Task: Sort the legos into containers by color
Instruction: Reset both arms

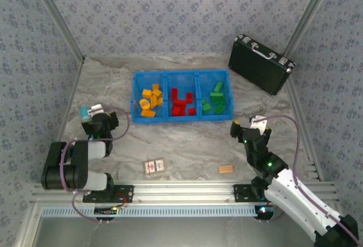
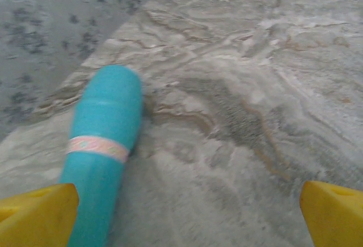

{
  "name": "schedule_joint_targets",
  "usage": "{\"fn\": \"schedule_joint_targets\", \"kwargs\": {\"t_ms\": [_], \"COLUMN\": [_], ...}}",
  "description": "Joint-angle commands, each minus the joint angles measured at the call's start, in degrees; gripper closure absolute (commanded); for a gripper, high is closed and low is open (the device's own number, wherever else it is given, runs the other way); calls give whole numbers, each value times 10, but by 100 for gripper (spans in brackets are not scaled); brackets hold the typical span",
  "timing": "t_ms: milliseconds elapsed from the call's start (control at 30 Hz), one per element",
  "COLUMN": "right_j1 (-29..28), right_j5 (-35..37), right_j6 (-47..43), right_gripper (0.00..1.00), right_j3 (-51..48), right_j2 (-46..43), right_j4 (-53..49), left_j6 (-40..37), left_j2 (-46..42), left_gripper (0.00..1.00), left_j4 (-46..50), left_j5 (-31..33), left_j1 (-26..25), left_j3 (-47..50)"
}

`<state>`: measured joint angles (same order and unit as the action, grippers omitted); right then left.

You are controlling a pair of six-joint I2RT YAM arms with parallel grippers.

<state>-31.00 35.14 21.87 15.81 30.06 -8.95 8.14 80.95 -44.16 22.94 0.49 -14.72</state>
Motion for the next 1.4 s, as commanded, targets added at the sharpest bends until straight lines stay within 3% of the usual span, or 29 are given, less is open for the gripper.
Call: {"fn": "schedule_joint_targets", "kwargs": {"t_ms": [0,100,133,167,200,233,300,333,400,433,600,867,967,1100,1367], "right_j1": [30,54,65,78,92,107,131,146,177,204,335,360,334,322,335], "right_j5": [-59,-82,-87,-91,-97,-104,-128,-134,-146,-156,-325,-397,-366,-353,-369], "right_j6": [-41,-73,-87,-97,-104,-113,-138,-157,-170,-173,-189,-221,-240,-250,-239], "right_gripper": [1,1,1,1,1,1,1,1,1,1,1,1,1,1,1], "right_j3": [-9,-3,0,5,13,25,44,51,63,68,61,107,118,46,67], "right_j2": [2,10,19,30,42,56,88,112,172,213,387,552,554,574,570], "right_j4": [67,91,99,107,110,113,132,152,192,225,412,466,447,595,547], "left_j6": [-8,-24,-46,-50,-49,-57,-48,-52,-48,-51,-49,-50,-50,-50,-50], "left_j2": [4,46,92,73,58,88,62,79,64,72,68,70,69,69,69], "left_gripper": [0,0,0,0,0,0,0,0,0,0,0,0,0,0,0], "left_j4": [-52,-73,-138,-38,-11,-104,-11,-77,-21,-54,-34,-40,-40,-40,-40], "left_j5": [-70,-113,-115,-112,-111,-109,-115,-122,-124,-124,-125,-126,-125,-126,-125], "left_j1": [5,6,0,-11,-13,-13,-10,-8,-8,-7,-7,-8,-7,-8,-7], "left_j3": [-37,-47,-54,-83,-88,-66,-88,-72,-85,-77,-82,-81,-80,-81,-81]}}
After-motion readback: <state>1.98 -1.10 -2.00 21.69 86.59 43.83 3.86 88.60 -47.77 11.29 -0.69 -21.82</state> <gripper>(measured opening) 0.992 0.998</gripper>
